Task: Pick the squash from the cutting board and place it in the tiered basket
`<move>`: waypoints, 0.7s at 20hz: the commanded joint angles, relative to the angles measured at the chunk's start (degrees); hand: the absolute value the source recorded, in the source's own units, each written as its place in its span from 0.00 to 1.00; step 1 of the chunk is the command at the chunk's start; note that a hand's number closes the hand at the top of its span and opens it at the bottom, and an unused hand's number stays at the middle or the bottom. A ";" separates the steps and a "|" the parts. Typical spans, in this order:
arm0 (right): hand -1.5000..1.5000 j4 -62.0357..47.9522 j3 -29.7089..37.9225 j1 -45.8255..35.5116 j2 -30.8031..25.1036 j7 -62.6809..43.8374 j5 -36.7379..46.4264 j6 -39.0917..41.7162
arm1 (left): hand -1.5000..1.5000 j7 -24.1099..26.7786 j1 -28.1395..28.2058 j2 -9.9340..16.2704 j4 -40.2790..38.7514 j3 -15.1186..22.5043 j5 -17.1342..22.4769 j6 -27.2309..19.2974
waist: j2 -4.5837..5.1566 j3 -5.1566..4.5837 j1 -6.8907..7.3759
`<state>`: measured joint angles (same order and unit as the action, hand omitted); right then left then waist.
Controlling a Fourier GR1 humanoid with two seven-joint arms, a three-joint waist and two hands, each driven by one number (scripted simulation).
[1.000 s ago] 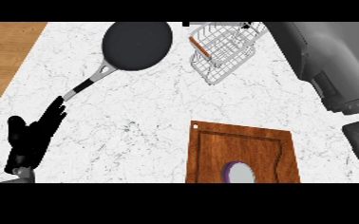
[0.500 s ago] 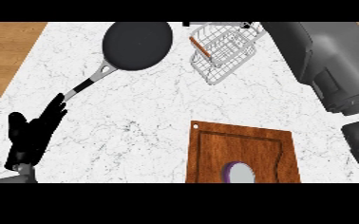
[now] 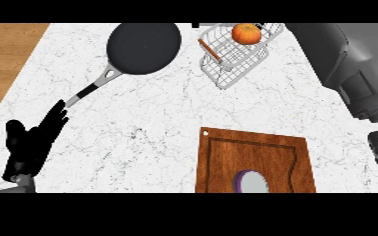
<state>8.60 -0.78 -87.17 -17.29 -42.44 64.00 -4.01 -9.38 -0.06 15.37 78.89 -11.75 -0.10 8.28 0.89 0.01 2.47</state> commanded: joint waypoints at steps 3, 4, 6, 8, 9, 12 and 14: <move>0.00 6.47 2.31 -0.80 -2.82 -0.24 -1.58 -9.73 | 0.50 1.47 2.32 -0.50 -0.11 -0.53 -0.08 -0.34 | -0.59 0.00 -0.83; 0.00 7.91 3.24 -1.21 -2.51 -1.45 -2.41 -11.34 | 0.50 1.11 1.62 1.05 -0.13 -0.97 -0.42 0.12 | -0.81 0.01 -1.37; 0.00 8.84 4.32 -1.84 -3.70 -4.24 -3.04 -11.31 | 0.50 3.70 1.91 -0.16 -2.94 -1.12 -0.33 -0.02 | -0.76 -0.06 -1.86; 0.00 9.51 6.52 -2.52 -5.38 -7.00 -4.79 -10.78 | 0.50 1.81 1.48 0.34 -0.99 -1.53 -0.02 -0.33 | -0.90 -0.02 -2.04; 0.00 10.95 7.55 -4.05 -4.78 -10.57 -5.60 -11.76 | 0.50 1.05 2.25 0.00 0.42 -1.11 -0.27 -0.70 | -1.31 -0.01 -2.41; 0.00 15.56 10.73 0.27 -4.79 -11.26 -9.35 -14.09 | 0.50 -1.58 3.33 -0.84 2.53 -0.74 -1.10 -2.54 | -1.90 0.10 -3.94; 0.00 20.12 13.71 3.15 -5.29 -7.90 -12.97 -17.42 | 0.50 -0.85 3.39 0.37 0.84 -2.61 0.62 -1.17 | -2.27 0.15 -5.29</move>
<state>22.92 8.93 -87.30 -22.16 -50.82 55.53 -17.06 -8.85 3.59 15.22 79.76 -13.23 -0.23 7.28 -0.83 0.06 -1.04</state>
